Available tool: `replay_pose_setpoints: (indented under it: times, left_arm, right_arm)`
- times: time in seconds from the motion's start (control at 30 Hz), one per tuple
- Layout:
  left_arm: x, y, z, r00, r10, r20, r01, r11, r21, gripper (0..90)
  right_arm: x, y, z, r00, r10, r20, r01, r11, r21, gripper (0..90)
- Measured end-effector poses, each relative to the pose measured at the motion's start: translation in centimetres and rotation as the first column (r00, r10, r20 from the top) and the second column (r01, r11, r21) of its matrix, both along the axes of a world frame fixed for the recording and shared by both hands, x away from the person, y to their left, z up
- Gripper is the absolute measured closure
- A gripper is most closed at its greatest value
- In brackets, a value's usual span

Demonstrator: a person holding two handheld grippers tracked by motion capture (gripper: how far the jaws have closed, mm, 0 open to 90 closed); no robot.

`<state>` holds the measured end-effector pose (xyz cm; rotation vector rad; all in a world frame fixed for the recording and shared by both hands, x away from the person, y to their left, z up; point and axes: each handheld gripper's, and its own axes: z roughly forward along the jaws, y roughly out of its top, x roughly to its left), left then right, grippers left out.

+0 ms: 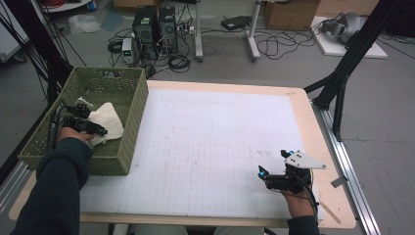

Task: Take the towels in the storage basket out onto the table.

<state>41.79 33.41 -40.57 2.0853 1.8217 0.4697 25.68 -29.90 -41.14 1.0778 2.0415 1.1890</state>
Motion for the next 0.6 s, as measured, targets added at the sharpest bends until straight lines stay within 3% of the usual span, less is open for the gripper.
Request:
replay_pose_setpoints:
  times: [0.07,0.13,0.2,0.27,0.43,0.6]
  left_arm:
    - [0.0,0.0,0.0,1.0000,-0.007,-0.005,0.007,1.0000,0.001,38.6]
    - [0.0,0.0,0.1,0.9998,-0.009,-0.019,0.009,1.0000,-0.003,54.2]
    - [-0.1,0.1,0.5,0.9999,-0.013,-0.006,0.013,0.9998,-0.012,67.2]
    - [-0.3,0.1,0.9,0.9996,-0.025,0.016,0.025,0.9996,-0.015,73.2]
    - [-0.6,0.0,1.8,0.9953,-0.042,0.087,0.046,0.9979,-0.046,76.9]
    - [-1.2,0.3,2.9,0.9850,-0.028,0.170,0.044,0.9950,-0.090,77.9]
  right_arm:
    - [0.0,0.0,0.0,1.0000,0.001,0.000,-0.001,1.0000,0.000,3.8]
    - [0.0,0.0,0.0,1.0000,-0.002,-0.007,0.002,1.0000,0.002,3.8]
    - [0.0,0.0,0.0,1.0000,-0.001,-0.006,0.001,1.0000,0.001,3.8]
    - [0.0,0.0,0.0,1.0000,-0.002,-0.006,0.002,1.0000,-0.001,3.8]
    - [0.0,0.0,0.0,1.0000,-0.003,-0.005,0.003,1.0000,0.002,3.8]
    - [0.0,0.0,0.0,1.0000,-0.010,-0.002,0.010,1.0000,0.002,3.8]
